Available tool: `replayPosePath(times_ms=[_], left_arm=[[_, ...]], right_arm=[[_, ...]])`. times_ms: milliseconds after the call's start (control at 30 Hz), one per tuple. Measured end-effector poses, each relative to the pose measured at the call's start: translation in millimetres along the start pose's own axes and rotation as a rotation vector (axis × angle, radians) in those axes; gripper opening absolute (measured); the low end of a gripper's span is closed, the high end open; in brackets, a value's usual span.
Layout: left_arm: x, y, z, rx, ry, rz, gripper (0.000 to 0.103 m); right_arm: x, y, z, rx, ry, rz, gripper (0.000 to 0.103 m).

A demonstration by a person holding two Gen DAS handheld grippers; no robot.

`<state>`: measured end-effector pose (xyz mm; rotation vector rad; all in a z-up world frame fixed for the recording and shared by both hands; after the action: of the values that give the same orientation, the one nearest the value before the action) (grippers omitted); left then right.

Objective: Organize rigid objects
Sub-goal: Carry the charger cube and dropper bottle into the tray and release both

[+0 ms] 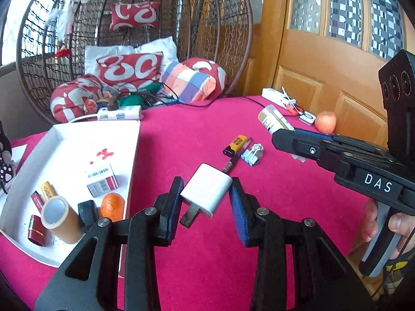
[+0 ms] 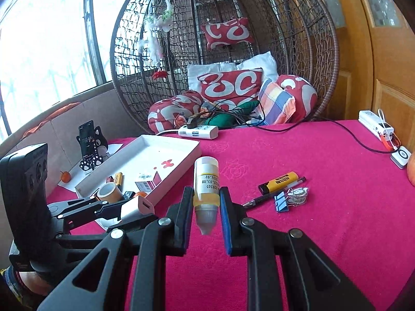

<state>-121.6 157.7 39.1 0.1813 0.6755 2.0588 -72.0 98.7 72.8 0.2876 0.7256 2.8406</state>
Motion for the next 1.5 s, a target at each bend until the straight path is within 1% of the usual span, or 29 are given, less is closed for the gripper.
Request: replayPosePath(times_ms=[100,200,267,367,633,800,1033,1300,1500], left_arm=[[6.4,19.6,13.4,-0.105,-0.010,0.049,0.036],[16.9,39.1,25.4,-0.190,-0.016,0.093,0.036],[22.9,48.0,30.7,-0.222,-0.013,0.110,0.036],[32.3,56.1,33.2,-0.241,-0.003,0.119,0.036],[52.6,61.8,28.0,-0.235,0.039,0.132,0.036],[69.5,60.6,22.1,-0.217,0.084,0.143,0.036],[99.3,62.4,13.6,-0.199,0.153,0.174,0.036],[130.0,66.1,3.8,-0.187,0.203,0.214,0.036],[166.6,63.6,4.1,-0.152,0.247,0.260,0.036]], right_arm=[[11.6,3.9,4.5,-0.022,0.033,0.003,0.019],[22.3,6.8,8.8,-0.035,0.066,0.005,0.019],[28.8,7.3,10.9,-0.038,0.081,0.008,0.019],[36.9,6.4,12.3,-0.039,0.098,0.012,0.019],[54.2,0.3,14.7,-0.031,0.130,0.019,0.019],[63.2,-9.3,15.1,-0.014,0.139,0.033,0.019],[81.1,-24.7,19.8,0.007,0.170,0.050,0.019],[102.3,-47.8,20.9,0.048,0.223,0.075,0.019],[114.4,-66.2,27.7,0.078,0.231,0.103,0.019]])
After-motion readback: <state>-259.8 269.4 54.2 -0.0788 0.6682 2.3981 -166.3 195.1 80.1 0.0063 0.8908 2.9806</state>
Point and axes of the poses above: each gripper's, at about its wrist camera, not at the fingertips, and y roughly against the way its jaws point, x to its left, z to its top, the point moved 10 cm from there along -y, roughly the way its jaws point, and after that the axes turned 2 degrees about y, right-handed, at the moved point
